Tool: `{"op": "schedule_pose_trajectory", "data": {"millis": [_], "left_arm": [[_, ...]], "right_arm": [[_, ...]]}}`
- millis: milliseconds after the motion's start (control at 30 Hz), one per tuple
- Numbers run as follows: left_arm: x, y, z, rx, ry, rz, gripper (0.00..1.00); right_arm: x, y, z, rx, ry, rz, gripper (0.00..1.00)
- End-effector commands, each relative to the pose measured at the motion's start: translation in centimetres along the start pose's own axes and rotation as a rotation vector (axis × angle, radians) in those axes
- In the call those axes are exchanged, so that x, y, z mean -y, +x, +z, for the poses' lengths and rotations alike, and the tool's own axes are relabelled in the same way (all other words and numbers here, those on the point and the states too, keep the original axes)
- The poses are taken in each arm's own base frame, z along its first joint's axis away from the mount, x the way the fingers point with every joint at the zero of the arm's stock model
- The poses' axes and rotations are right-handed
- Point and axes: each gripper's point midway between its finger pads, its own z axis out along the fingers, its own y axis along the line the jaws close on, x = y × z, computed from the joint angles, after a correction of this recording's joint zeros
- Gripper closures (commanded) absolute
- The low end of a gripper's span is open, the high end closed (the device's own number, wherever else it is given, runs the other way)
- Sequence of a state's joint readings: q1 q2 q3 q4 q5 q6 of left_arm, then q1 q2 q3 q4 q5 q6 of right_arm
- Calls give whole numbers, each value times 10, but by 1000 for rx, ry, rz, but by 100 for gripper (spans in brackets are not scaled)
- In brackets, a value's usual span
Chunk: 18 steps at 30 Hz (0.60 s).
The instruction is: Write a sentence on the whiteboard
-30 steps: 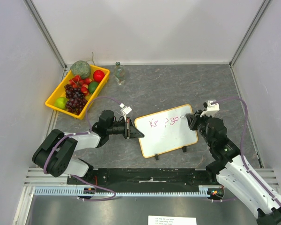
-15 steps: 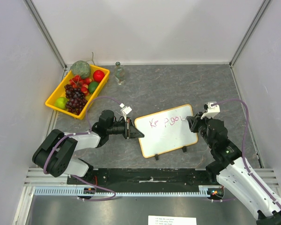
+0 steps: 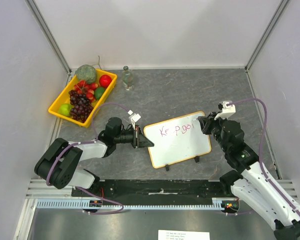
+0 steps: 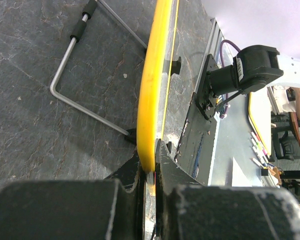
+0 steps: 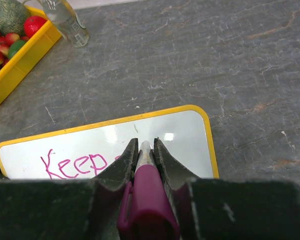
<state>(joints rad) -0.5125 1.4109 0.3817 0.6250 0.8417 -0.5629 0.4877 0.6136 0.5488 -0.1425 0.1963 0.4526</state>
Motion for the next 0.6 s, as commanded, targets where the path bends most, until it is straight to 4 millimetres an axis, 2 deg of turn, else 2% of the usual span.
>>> {"op": "schedule_pose_trajectory", "data": {"millis": [0, 567], "left_arm": [[-31, 15, -3, -25, -132, 49, 98], [-31, 15, -3, -24, -133, 49, 98]], "right_arm": [[-5, -14, 6, 48, -13, 17, 100], [15, 32, 17, -28, 46, 2, 100]]}}
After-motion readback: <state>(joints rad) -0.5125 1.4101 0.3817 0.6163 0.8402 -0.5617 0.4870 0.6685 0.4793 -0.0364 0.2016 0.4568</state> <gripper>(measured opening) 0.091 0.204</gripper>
